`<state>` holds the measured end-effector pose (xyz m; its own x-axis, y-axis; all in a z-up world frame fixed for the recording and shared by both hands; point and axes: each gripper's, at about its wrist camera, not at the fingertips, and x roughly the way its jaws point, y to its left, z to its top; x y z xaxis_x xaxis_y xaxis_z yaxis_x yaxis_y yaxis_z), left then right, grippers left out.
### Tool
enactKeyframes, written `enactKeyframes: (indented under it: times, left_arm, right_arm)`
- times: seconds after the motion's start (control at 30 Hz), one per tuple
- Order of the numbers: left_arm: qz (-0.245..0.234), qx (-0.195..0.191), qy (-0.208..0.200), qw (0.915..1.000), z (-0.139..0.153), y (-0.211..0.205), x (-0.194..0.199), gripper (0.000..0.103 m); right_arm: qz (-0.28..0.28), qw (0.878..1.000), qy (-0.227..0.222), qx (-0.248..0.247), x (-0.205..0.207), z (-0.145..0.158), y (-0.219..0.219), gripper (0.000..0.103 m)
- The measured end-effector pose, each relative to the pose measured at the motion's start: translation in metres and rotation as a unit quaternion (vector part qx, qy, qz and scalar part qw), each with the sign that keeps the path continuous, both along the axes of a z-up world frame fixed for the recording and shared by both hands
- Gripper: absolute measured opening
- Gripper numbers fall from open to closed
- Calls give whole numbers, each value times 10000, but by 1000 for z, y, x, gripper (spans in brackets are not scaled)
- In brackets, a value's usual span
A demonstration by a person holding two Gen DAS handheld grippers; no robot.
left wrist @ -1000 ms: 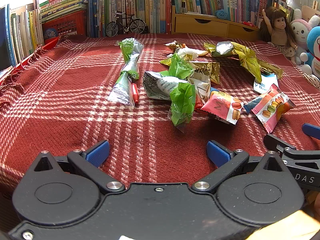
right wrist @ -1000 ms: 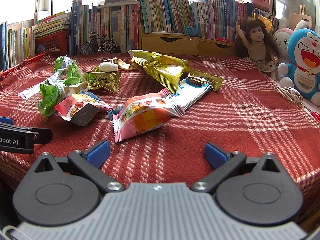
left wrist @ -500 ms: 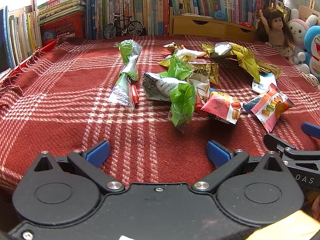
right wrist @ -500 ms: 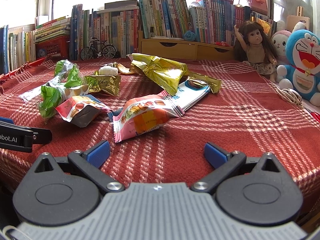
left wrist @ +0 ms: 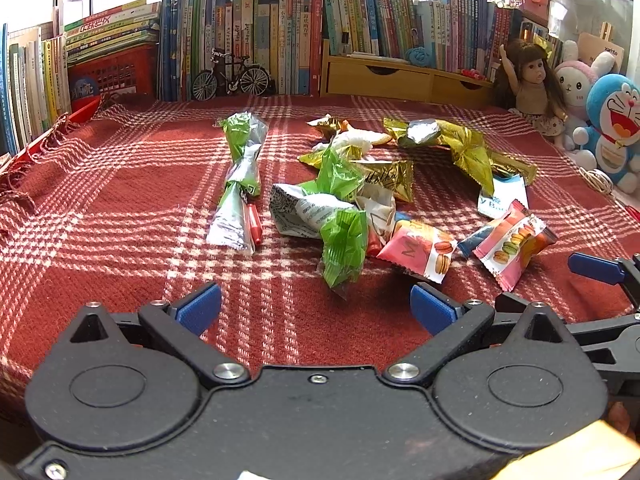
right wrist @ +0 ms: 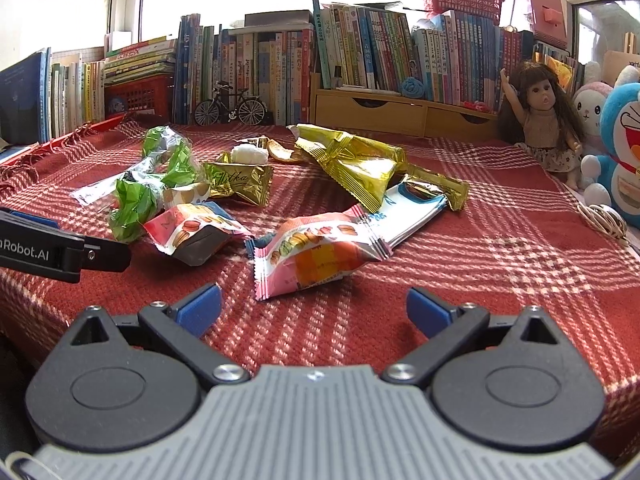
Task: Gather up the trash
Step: 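Grasp the pink macaron bag with the left tool while the right tool grasps the orange macaron packet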
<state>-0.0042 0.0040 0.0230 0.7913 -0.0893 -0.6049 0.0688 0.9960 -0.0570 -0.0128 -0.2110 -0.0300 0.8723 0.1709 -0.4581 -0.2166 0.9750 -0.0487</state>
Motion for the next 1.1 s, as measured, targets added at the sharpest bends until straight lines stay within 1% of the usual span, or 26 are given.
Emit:
enactKeyframes:
  times: [0.13, 0.27, 0.4, 0.47, 0.5, 0.57, 0.6, 0.7, 0.8, 0.9, 1.1]
  left_arm:
    - [-224, -102, -258, 9994, 14, -6, -1, 93]
    - [-447, -186, -315, 9983, 21, -9, -1, 92]
    - [-574, -249, -268, 9977, 20, -12, 0, 88]
    - [-615, -253, -264, 9974, 19, -14, 1, 85]
    - [-639, -250, -271, 9973, 19, -16, 1, 84]
    - [-697, -219, -292, 9969, 18, -19, 0, 81]
    - [-724, -196, -310, 9967, 18, -20, 0, 79]
    - [-852, -86, -395, 9955, 18, -27, -2, 76]
    - [-1000, -97, -416, 9941, 19, -33, -1, 71]
    - [-1122, -109, -386, 9929, 17, -40, 3, 66]
    - [-1136, 55, -307, 9930, 3, -53, 16, 66]
  right_arm:
    - [185, 9994, -175, -249, 6, 7, 9, 101]
    - [192, 9983, -306, -452, 19, 12, 10, 101]
    - [439, 9975, -150, -529, 37, 14, 6, 100]
    - [620, 9958, -63, -677, 42, 11, 9, 94]
    - [685, 9949, -35, -734, 43, 10, 11, 89]
    - [755, 9938, -7, -814, 42, 8, 13, 85]
    - [787, 9935, -29, -819, 41, 8, 12, 79]
    - [786, 9937, -117, -787, 33, 11, 9, 74]
    - [744, 9948, -139, -674, 25, 16, 1, 69]
    - [651, 9962, -154, -563, 19, 20, -9, 68]
    - [455, 9981, -129, -399, 10, 22, -27, 68]
